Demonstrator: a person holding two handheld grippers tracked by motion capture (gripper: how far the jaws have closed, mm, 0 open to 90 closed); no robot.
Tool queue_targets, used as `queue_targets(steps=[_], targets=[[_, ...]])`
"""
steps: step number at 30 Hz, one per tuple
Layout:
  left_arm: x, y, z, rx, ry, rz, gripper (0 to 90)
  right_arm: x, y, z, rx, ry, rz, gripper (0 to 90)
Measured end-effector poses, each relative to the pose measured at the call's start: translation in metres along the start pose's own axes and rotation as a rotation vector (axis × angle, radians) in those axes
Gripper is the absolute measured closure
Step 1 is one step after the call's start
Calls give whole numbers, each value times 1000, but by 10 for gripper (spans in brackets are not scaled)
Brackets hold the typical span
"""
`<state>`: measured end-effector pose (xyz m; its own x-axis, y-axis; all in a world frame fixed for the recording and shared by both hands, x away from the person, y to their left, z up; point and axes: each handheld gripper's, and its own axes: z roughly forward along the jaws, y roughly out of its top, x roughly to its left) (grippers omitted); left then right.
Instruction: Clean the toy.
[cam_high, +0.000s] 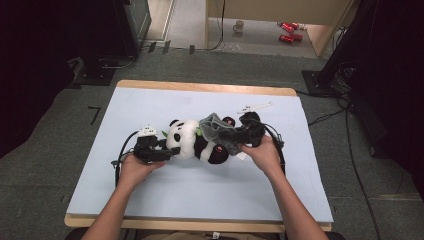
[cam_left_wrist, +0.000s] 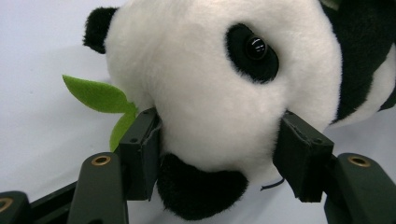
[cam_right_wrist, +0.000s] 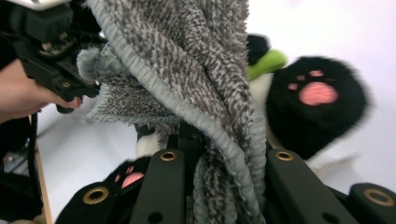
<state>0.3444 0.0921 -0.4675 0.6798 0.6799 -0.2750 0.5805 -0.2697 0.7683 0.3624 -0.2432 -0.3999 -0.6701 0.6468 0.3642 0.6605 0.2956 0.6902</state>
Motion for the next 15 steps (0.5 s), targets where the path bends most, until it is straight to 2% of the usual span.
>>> queue_targets(steps=[2,3,4,8,12,15], targets=[[-1,-1,0,-1,8,3,382,-2,-2,9,10,-5,4,762],[-2,-1,0,-3,9,1,382,-4,-4,10,5,1,23,761],[-2,-1,0,-3,10,4,383,-6,-5,10,4,2,42,762],[-4,0,0,-10,10,1,383,-18,-11,10,3,-1,60,763],[1,2,0,-3,-18,-9,383,-25,-16,7,8,-17,81,764],[2,5,1,0,-22,-10,383,-30,-21,3,12,-30,101,765]])
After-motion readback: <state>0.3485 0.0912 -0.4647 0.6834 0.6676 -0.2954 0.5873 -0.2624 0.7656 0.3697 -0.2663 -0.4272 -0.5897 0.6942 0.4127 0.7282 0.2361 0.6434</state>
